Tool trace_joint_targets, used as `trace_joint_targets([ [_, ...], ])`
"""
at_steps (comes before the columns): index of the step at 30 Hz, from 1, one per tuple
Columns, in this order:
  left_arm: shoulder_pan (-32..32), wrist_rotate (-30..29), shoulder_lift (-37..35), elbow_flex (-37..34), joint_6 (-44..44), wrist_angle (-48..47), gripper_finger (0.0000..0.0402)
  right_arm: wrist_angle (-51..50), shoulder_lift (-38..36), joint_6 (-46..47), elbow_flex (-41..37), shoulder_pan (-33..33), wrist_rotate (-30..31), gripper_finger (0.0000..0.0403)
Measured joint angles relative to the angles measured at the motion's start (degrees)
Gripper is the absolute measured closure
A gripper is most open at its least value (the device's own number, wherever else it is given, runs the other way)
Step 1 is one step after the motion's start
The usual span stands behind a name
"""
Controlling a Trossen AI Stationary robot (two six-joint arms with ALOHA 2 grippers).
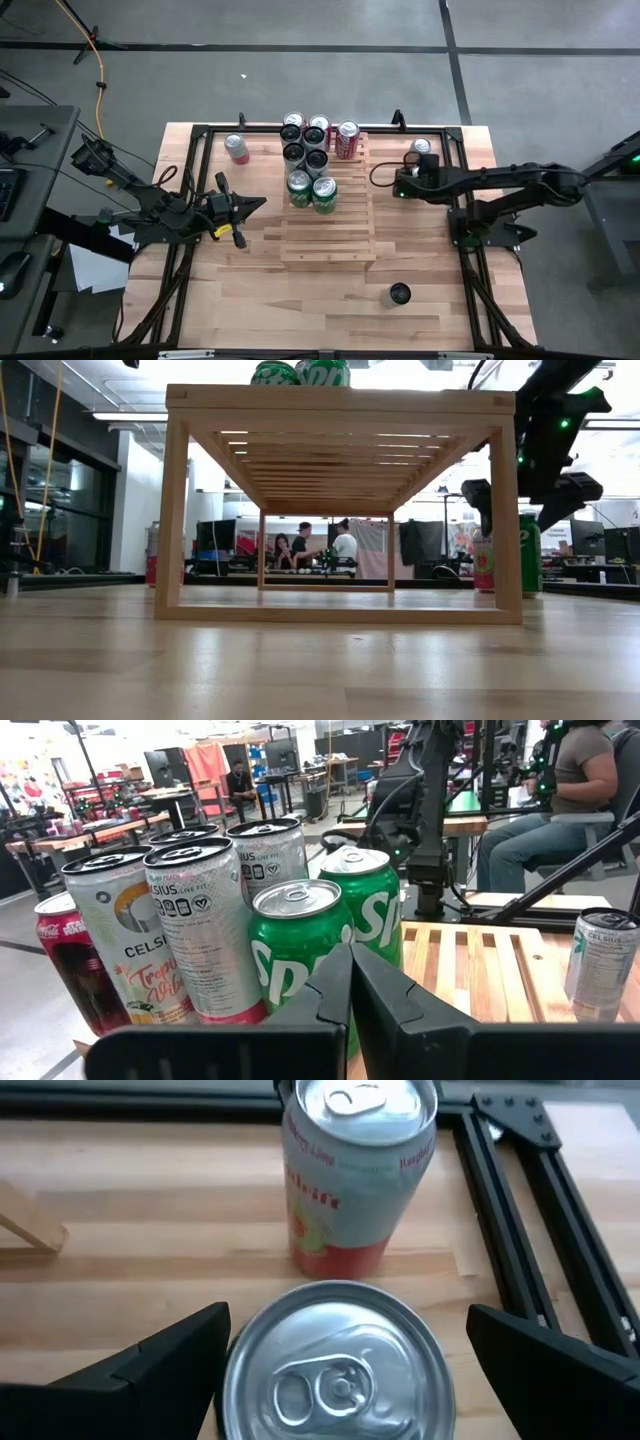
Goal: Place canned beverage on shelf
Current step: Align the top green sprite soda can with the other green sprite soda can on the shelf
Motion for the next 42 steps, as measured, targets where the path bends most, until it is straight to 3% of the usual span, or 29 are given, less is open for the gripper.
trace_joint_targets([
  [12, -0.01, 0.0, 0.0, 0.0, -0.01, 0.01, 0.0402, 0.55, 0.0, -4.09, -0.01, -0.79, -3.8, 0.0016],
  [16, 0.01, 0.0, 0.0, 0.0, -0.06, 0.01, 0.0401, 0.94, 0.0, -4.1, -0.01, -0.79, -3.82, 0.0047],
  [21, 0.0, 0.0, 0.0, 0.0, -0.16, 0.0, 0.0401, 1.13, 0.0, -6.15, 0.1, -0.78, -3.87, 0.012],
  [24, 0.0, 0.0, 0.0, 0.0, -0.14, -0.01, 0.0402, -2.79, 0.04, -8.76, 1.99, 0.42, -5.51, 0.0119],
  [31, -0.01, 0.0, 0.0, 0.0, -0.1, -0.05, 0.0402, -15.28, -3.0, -16.71, 16.46, 7.01, -5.5, 0.0119],
  [38, 0.01, 0.0, 0.01, 0.0, -0.92, -0.03, 0.0402, -16.06, -2.63, -25.65, 35.72, 18.3, -5.25, 0.0119],
  [42, -0.01, 0.0, 0.02, 0.0, -1.49, -0.03, 0.0402, -15.14, 1.08, -29.82, 41.97, 24.24, -5.35, 0.0119],
])
